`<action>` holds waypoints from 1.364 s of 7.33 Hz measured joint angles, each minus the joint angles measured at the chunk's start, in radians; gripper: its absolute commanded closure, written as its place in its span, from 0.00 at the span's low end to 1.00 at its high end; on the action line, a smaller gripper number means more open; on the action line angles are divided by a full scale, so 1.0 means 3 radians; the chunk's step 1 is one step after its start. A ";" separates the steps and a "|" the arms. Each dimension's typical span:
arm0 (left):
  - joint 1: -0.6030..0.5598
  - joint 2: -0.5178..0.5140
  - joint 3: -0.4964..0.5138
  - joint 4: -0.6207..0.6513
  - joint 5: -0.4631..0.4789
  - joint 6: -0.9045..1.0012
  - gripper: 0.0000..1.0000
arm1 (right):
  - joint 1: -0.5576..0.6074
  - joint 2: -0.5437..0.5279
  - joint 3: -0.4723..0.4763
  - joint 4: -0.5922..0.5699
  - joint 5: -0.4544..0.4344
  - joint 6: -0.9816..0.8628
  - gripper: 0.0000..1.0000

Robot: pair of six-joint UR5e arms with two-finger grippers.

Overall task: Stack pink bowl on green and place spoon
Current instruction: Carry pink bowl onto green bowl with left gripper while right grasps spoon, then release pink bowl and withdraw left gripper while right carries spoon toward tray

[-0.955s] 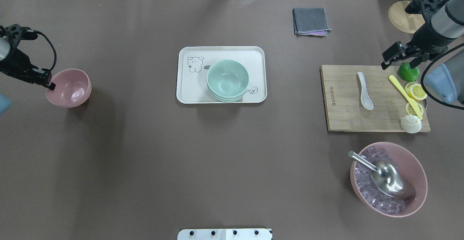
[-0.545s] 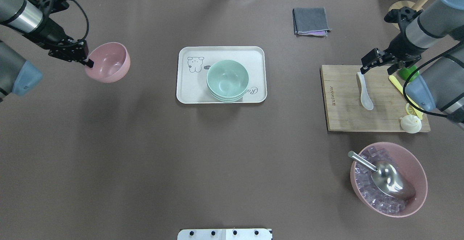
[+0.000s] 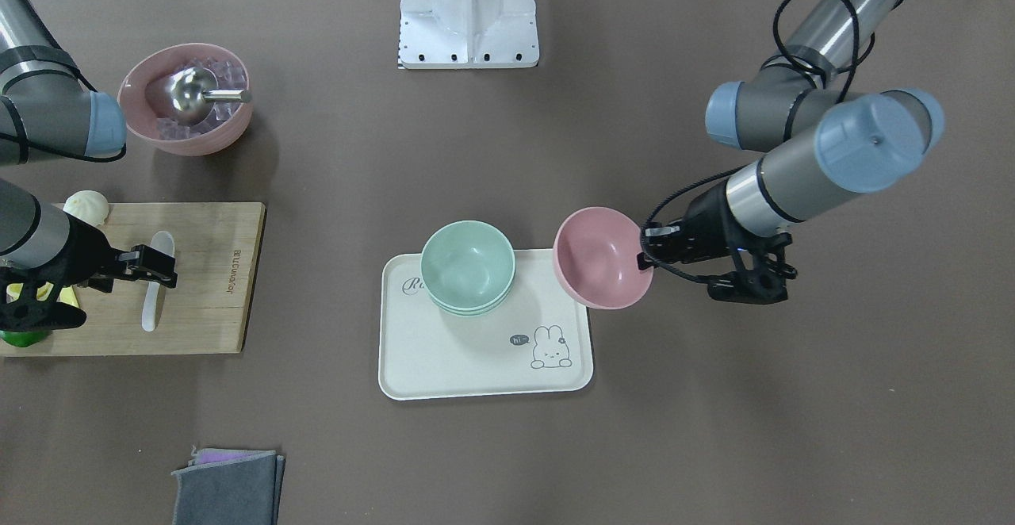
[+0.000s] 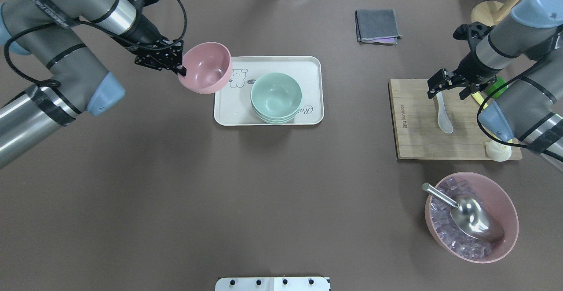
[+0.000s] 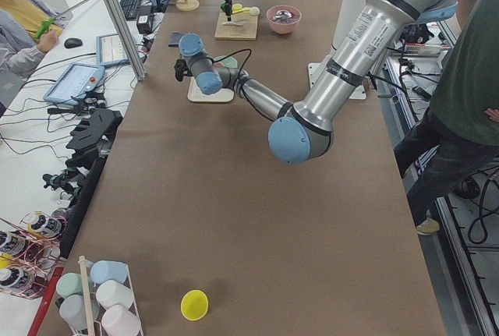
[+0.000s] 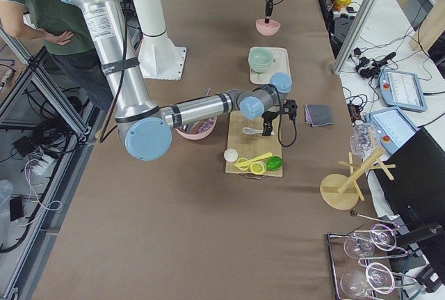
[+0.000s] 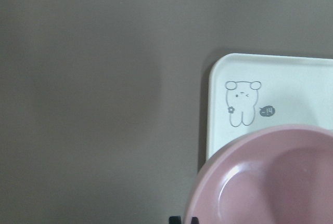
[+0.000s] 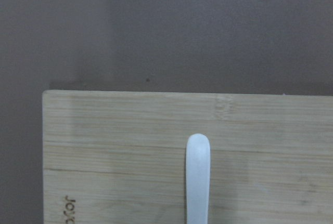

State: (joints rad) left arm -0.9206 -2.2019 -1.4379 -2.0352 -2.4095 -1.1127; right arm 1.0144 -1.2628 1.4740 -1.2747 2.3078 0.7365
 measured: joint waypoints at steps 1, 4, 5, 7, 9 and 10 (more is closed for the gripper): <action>0.0084 -0.0115 0.0002 0.0007 0.0099 -0.0113 1.00 | -0.0016 0.0008 -0.0046 0.0003 -0.0017 0.0027 0.02; 0.0333 -0.0321 0.0008 0.0007 0.0414 -0.0325 1.00 | -0.0062 0.0026 -0.0129 0.0004 -0.0037 0.0045 0.04; 0.0419 -0.0363 0.0010 -0.0002 0.0554 -0.0364 1.00 | -0.0071 0.0035 -0.0145 0.0003 -0.0037 0.0045 0.06; 0.0505 -0.0401 0.0018 -0.0020 0.0704 -0.0383 1.00 | -0.0089 0.0043 -0.0165 0.0004 -0.0034 0.0049 0.08; 0.0544 -0.0482 0.0094 -0.0029 0.0765 -0.0385 1.00 | -0.0113 0.0046 -0.0168 0.0004 -0.0033 0.0048 0.21; 0.0579 -0.0528 0.0142 -0.0032 0.0817 -0.0386 1.00 | -0.0120 0.0044 -0.0168 0.0002 -0.0033 0.0049 0.46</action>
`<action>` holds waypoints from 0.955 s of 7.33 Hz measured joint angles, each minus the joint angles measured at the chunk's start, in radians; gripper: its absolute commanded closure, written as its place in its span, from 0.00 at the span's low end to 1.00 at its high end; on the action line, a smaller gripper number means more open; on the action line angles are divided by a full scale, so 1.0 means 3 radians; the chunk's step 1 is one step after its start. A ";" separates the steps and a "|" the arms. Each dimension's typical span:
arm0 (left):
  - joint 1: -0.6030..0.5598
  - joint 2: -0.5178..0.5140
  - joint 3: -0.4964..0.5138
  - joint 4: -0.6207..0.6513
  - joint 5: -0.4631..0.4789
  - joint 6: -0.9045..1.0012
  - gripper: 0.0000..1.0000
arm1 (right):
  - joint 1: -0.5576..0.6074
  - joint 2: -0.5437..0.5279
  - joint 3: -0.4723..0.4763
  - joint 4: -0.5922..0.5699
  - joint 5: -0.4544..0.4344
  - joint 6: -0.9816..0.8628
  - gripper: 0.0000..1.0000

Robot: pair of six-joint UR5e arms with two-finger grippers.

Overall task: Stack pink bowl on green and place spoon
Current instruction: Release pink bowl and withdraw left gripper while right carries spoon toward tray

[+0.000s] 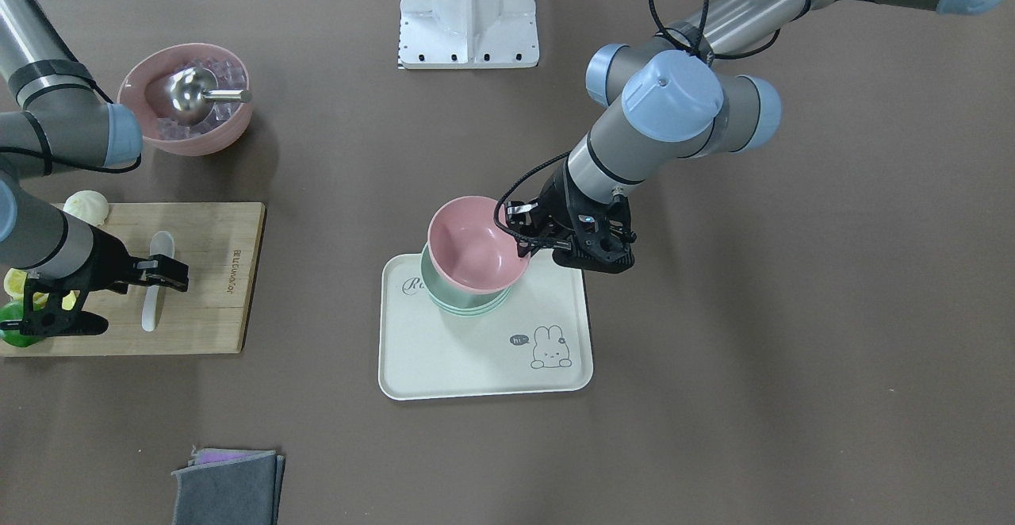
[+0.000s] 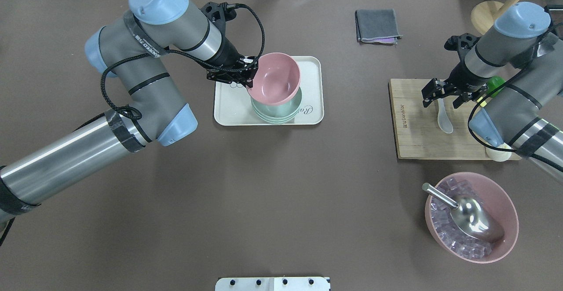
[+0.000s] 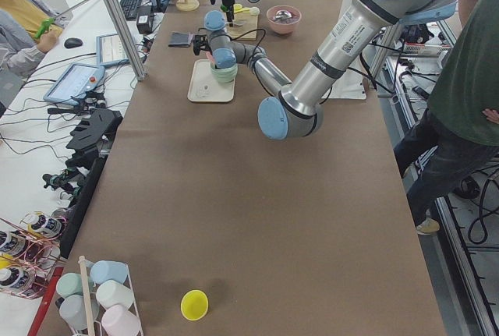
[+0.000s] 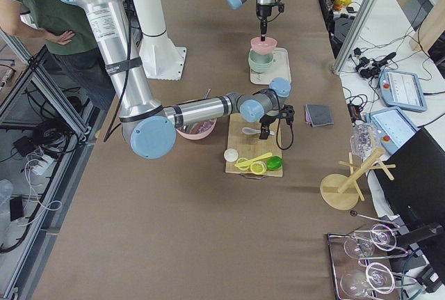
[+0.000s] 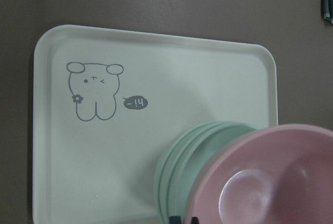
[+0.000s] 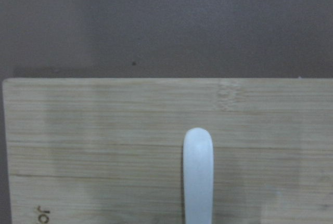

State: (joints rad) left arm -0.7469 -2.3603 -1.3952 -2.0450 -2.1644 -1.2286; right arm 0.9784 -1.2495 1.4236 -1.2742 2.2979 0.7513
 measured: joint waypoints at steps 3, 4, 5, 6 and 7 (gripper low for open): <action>0.0055 -0.0019 0.0029 -0.0049 0.0115 0.0005 0.02 | -0.0004 -0.0004 0.0001 -0.0001 0.0010 0.0117 1.00; 0.0053 -0.0008 0.0023 -0.0120 0.0165 0.0005 0.02 | -0.0003 0.0008 0.0009 0.0000 0.0028 0.0167 1.00; 0.0022 0.0007 0.0017 -0.0159 0.0182 0.0017 0.02 | 0.0029 0.0044 0.0017 -0.0007 0.0093 0.0187 1.00; -0.0074 0.0066 0.0002 -0.0183 0.0131 0.0075 0.02 | 0.0100 0.0120 0.0026 -0.0024 0.0225 0.0205 1.00; -0.0227 0.0239 -0.0061 -0.0202 -0.0054 0.0276 0.02 | 0.0153 0.0255 0.0033 -0.0031 0.0340 0.0332 1.00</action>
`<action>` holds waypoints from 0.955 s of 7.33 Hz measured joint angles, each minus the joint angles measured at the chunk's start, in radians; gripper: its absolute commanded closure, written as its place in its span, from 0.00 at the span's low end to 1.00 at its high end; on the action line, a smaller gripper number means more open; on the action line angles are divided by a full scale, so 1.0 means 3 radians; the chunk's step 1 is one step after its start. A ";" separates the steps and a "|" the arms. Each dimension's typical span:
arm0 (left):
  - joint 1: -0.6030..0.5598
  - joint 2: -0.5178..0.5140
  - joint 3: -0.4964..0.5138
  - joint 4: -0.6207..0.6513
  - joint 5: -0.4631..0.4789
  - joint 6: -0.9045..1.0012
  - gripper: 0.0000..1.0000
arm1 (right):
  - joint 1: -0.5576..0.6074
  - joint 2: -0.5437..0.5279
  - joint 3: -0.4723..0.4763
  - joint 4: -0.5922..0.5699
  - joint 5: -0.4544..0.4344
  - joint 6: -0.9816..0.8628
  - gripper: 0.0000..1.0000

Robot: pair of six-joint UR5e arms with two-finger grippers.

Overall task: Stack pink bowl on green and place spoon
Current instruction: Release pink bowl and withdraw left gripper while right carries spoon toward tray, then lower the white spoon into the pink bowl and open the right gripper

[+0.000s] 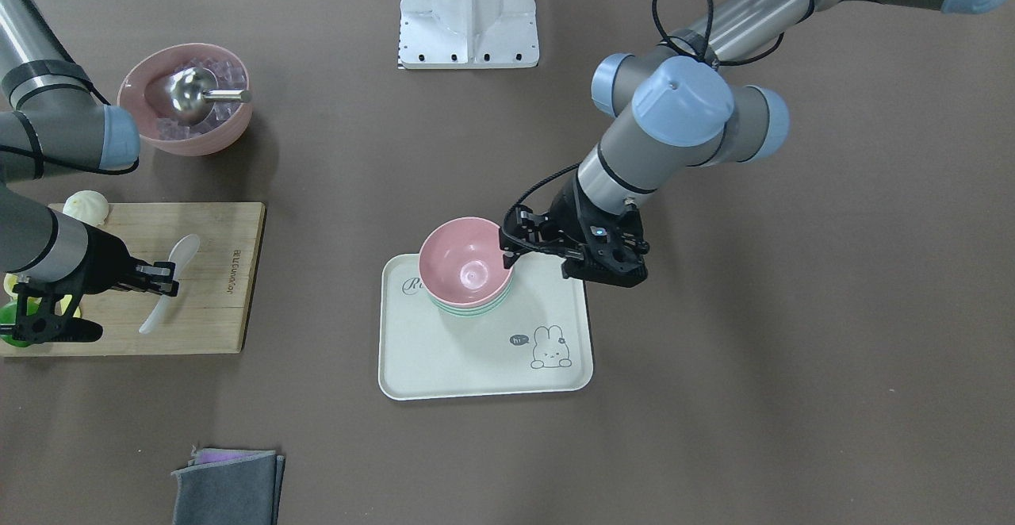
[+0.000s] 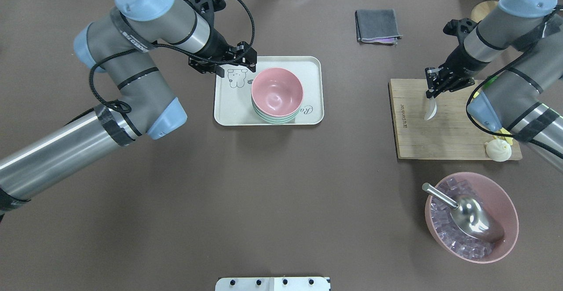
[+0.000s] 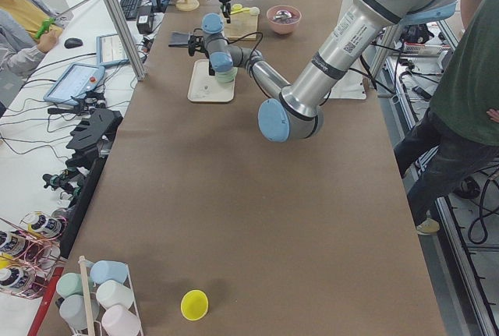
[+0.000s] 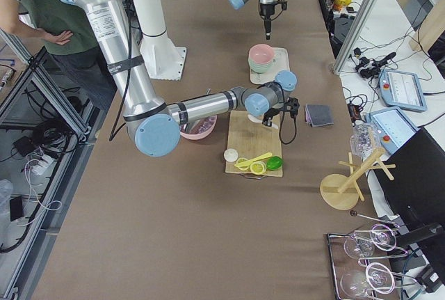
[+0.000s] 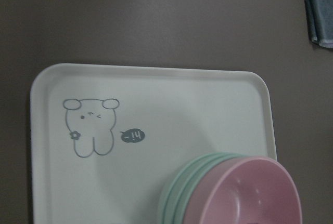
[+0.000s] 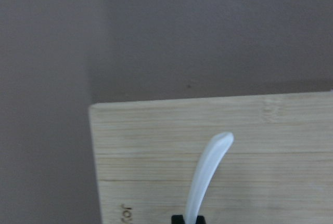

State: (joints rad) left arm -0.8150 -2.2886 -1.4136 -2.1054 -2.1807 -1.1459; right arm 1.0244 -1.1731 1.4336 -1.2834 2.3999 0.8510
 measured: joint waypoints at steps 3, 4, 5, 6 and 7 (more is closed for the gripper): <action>-0.0551 0.0849 -0.0336 -0.0019 -0.0601 0.0921 0.02 | -0.0151 0.0649 -0.0006 0.0029 0.0037 0.1039 1.00; -0.0720 0.1116 -0.0378 -0.0028 -0.0765 0.1276 0.02 | -0.0264 0.0871 -0.0025 0.0031 -0.0044 0.1328 1.00; -0.0840 0.1321 -0.0405 -0.0036 -0.0858 0.1568 0.02 | -0.0406 0.1106 -0.0076 0.0033 -0.0191 0.1590 1.00; -0.0894 0.1431 -0.0415 -0.0038 -0.0894 0.1717 0.02 | -0.0564 0.1289 -0.0143 0.0078 -0.0361 0.1822 1.00; -0.0914 0.1477 -0.0416 -0.0038 -0.0905 0.1775 0.02 | -0.0715 0.1395 -0.0218 0.0235 -0.0554 0.2051 1.00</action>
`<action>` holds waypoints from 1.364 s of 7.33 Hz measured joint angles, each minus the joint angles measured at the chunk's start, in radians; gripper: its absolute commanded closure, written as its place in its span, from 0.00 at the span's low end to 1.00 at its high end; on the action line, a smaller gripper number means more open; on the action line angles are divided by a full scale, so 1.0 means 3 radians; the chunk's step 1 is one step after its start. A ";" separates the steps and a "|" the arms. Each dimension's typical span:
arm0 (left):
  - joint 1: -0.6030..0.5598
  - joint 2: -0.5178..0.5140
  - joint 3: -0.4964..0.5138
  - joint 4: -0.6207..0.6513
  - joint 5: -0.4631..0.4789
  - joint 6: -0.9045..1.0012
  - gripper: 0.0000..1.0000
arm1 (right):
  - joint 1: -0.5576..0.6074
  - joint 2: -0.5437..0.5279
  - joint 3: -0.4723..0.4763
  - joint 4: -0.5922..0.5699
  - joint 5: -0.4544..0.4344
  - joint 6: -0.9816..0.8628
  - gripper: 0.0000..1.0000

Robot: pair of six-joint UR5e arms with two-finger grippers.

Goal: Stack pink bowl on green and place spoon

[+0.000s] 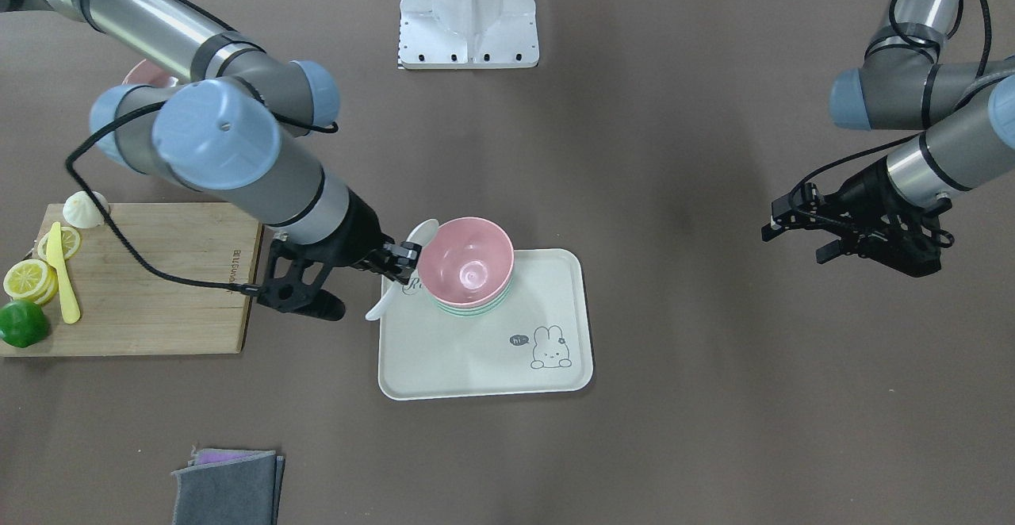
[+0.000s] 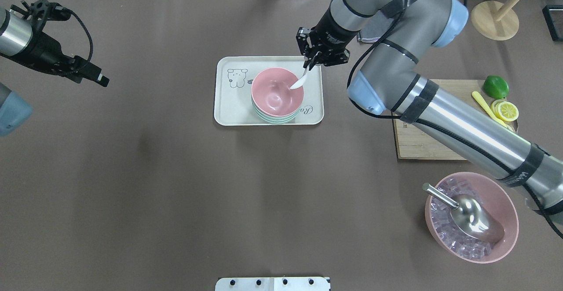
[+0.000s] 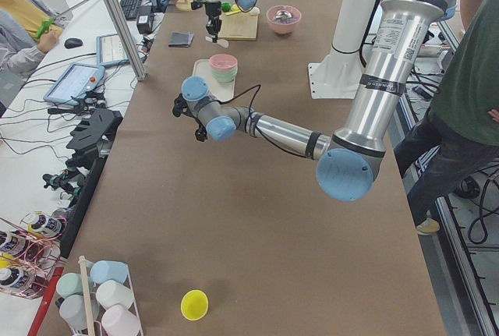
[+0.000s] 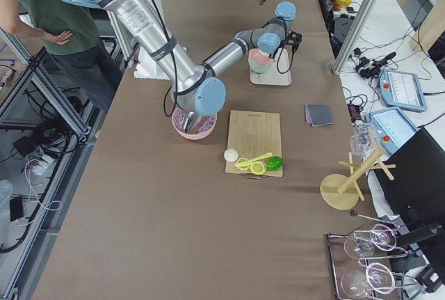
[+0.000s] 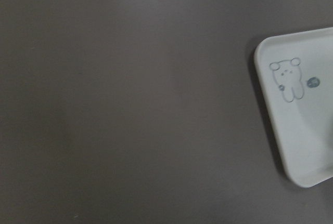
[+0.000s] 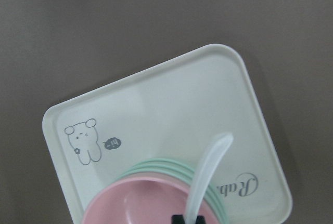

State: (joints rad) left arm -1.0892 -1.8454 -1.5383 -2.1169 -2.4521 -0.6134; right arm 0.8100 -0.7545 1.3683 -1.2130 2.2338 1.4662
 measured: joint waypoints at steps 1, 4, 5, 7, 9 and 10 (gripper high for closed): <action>-0.0005 0.0018 0.0000 0.0000 -0.0002 0.0020 0.02 | -0.0106 0.0058 -0.0112 0.0235 -0.0144 0.0214 0.02; -0.0006 0.0024 0.0004 0.0001 -0.0002 0.0023 0.02 | -0.0142 0.0019 -0.0093 0.0489 -0.0215 0.0373 0.00; -0.0029 0.0023 0.0006 0.0015 0.0000 0.0019 0.02 | -0.0032 -0.0189 0.0115 0.0475 -0.0142 0.0238 0.00; -0.0181 0.0021 0.0020 0.0056 0.0008 0.0032 0.02 | 0.0476 -0.0762 0.0344 0.0466 0.0229 -0.0651 0.00; -0.0374 0.0097 0.0036 0.0083 0.0049 0.0227 0.02 | 0.1026 -0.1271 0.0330 0.0363 0.0468 -0.1773 0.00; -0.0481 0.0176 0.0045 0.0142 0.0103 0.0430 0.02 | 0.1241 -0.1437 0.0322 0.0141 0.0498 -0.2400 0.00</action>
State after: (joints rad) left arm -1.2334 -1.7926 -1.5250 -2.0742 -2.4212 -0.4845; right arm 1.1822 -1.1856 1.4648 -1.1707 2.3832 0.7463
